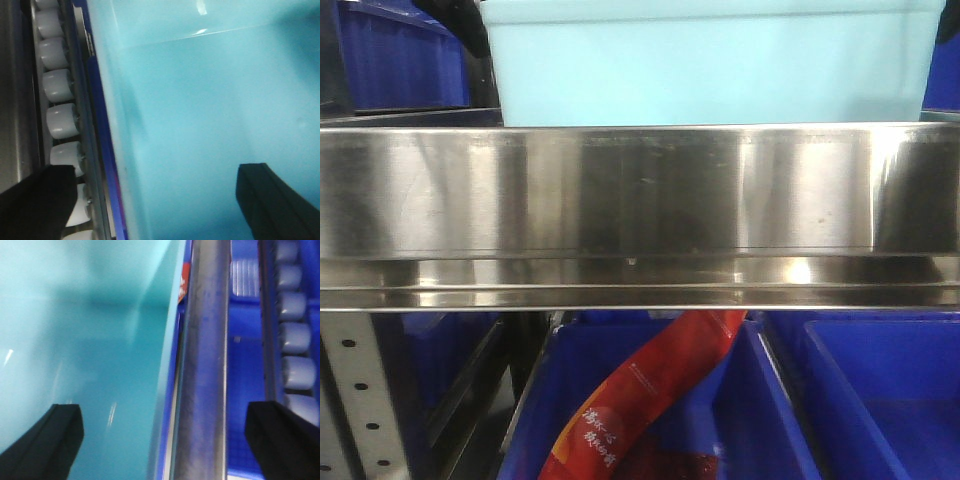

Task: Fetch blue bin and place on conveyor start
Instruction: 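Lift the light-blue bin with both grippers and pull it off the shelf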

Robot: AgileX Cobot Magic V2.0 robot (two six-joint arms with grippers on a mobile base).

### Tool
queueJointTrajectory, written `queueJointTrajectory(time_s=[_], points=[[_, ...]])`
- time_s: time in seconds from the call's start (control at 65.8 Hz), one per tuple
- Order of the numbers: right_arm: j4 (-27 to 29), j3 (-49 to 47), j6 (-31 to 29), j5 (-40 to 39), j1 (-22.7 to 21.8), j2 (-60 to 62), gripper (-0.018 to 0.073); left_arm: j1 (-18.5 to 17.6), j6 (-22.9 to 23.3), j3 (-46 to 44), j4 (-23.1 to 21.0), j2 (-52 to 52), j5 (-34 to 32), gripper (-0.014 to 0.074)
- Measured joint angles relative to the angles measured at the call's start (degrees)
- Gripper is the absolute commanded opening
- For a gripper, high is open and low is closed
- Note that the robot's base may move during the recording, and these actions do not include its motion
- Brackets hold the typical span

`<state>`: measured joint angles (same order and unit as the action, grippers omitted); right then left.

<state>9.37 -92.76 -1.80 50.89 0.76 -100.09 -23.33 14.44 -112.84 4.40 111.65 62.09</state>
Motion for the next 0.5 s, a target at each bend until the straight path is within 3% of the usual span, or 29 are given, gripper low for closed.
queueJointTrajectory(time_s=[0.091,0.228,0.502], points=[[0.00,0.00,0.00,-0.28,0.00,-1.04,0.0214,0.00,0.58,0.00,0.00,0.39,0.11,0.0271],[0.15,-0.04,-0.22,-0.27,0.00,-1.36,-0.0165,0.00,0.67,0.00,0.32,0.36,0.37,-0.0113],[0.30,-0.28,0.24,-0.16,0.00,-1.36,-0.0153,0.03,1.69,-0.05,0.02,0.36,0.26,-0.0111]])
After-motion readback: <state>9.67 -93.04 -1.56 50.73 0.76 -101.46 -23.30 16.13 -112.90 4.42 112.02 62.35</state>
